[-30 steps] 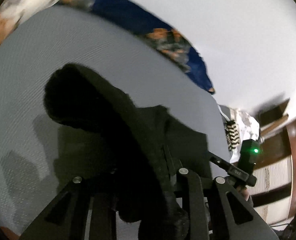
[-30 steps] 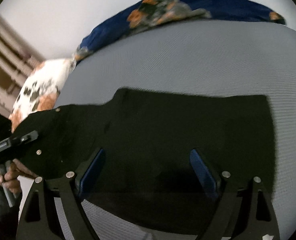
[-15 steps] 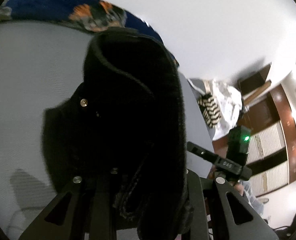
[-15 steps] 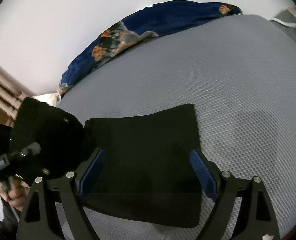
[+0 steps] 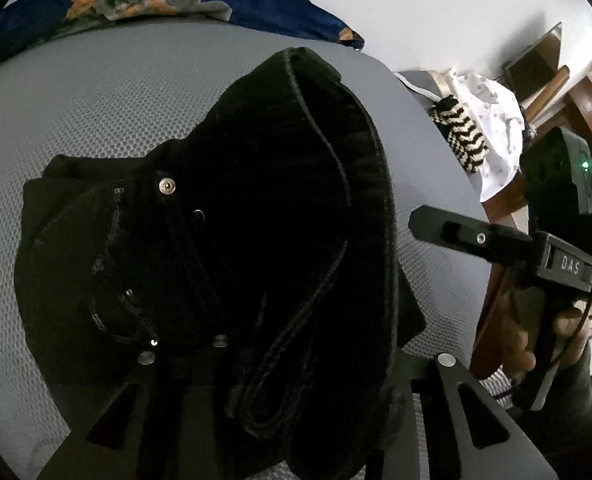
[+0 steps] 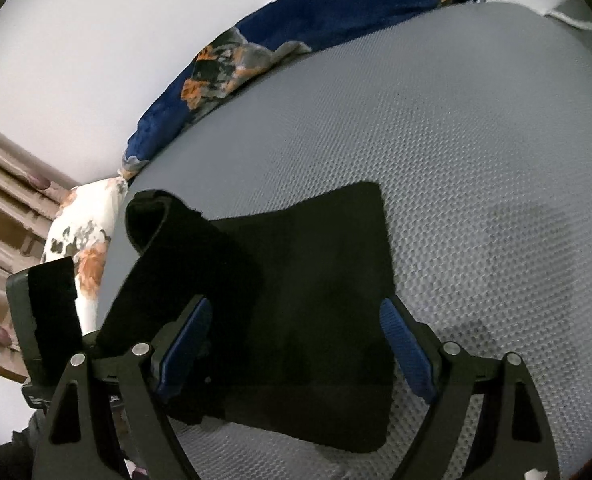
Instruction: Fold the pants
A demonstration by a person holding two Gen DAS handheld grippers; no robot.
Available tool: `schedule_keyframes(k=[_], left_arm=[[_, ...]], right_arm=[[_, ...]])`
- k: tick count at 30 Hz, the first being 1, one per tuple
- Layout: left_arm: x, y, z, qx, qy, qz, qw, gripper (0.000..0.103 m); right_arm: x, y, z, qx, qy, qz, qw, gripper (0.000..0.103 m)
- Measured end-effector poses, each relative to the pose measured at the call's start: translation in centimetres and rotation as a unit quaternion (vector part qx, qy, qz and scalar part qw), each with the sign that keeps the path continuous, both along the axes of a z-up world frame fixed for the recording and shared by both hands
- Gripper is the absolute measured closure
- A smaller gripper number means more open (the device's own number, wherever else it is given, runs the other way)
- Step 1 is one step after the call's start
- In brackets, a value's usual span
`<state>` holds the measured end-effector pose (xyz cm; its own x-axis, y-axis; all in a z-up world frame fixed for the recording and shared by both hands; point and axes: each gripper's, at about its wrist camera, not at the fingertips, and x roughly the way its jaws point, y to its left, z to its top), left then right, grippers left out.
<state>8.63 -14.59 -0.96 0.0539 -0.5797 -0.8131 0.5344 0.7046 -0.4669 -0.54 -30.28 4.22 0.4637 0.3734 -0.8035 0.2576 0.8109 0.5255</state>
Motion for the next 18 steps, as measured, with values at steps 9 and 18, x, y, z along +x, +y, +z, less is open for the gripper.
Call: schedule_keyframes(k=[9, 18], left_arm=[[-1.3, 1.9, 5.2, -0.062, -0.058, -0.009, 0.9964, 0.026], [0.5, 9.2, 2.5, 0.021, -0.051, 0.097, 0.9938, 0.026]], right_arm=[[0.3, 0.4, -2.6, 0.118, -0.004, 0.018, 0.993, 0.018], [1.2, 0.7, -3.6, 0.097, 0.011, 0.042, 0.994, 0.022]])
